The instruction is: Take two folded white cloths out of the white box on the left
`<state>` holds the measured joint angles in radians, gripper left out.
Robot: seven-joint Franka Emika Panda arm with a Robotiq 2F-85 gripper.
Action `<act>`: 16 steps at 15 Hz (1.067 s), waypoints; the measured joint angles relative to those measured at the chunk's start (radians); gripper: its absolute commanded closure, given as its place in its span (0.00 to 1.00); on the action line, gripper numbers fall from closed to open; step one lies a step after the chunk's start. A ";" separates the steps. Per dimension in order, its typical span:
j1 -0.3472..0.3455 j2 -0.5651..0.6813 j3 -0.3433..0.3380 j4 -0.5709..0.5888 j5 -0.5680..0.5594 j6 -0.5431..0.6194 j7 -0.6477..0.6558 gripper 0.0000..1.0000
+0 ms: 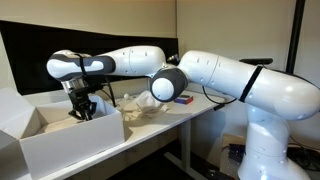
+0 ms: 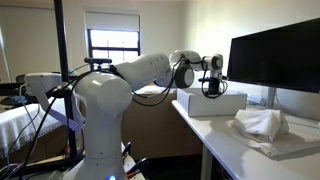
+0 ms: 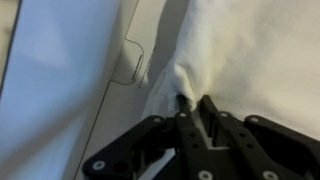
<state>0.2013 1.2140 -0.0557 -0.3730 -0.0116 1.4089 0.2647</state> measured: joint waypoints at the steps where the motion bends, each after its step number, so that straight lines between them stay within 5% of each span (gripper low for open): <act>1: -0.001 0.000 0.003 0.001 0.000 -0.001 -0.007 0.93; 16: -0.004 -0.085 0.047 0.016 0.000 -0.002 -0.070 0.90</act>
<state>0.1972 1.1286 -0.0089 -0.3573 -0.0116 1.4069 0.1942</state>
